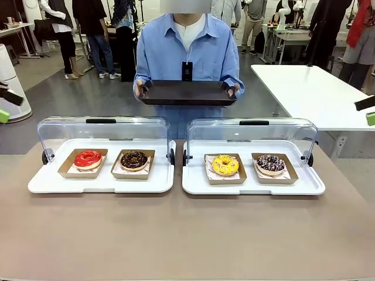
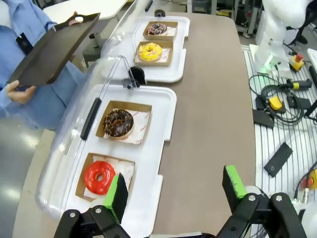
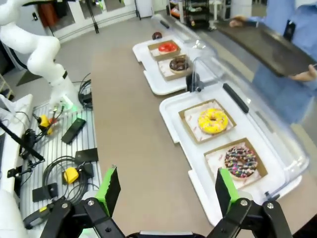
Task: Provide the desired donut to the person.
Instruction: Pick up and lift the Paper togo box containing the Donut pointed at by the person.
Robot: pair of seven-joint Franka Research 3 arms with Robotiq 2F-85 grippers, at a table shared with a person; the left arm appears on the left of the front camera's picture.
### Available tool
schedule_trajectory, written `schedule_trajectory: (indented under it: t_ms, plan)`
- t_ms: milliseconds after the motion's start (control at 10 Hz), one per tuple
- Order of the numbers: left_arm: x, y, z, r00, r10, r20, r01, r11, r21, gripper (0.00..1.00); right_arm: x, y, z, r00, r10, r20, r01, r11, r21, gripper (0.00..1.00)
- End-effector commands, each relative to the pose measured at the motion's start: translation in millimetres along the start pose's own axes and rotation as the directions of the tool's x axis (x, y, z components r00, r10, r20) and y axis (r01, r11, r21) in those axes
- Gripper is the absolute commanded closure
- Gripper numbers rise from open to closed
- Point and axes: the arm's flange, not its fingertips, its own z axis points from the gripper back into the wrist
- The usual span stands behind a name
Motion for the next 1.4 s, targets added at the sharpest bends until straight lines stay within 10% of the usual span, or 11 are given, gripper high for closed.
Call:
schedule_trajectory:
  t_ms: [0, 1300]
  plan:
    - [-13, 3, 15, 1.000, -0.017, 0.010, 0.017, 1.000, 0.007, 0.00, -13, -10, 14, 0.999, -0.032, -0.020, 0.032, 0.999, 0.008, 0.00]
    - [-46, -11, 33, 1.000, 0.000, -0.018, 0.001, 0.999, 0.038, 0.00, -15, 10, 40, 0.997, 0.068, -0.026, -0.069, 0.997, -0.021, 0.00]
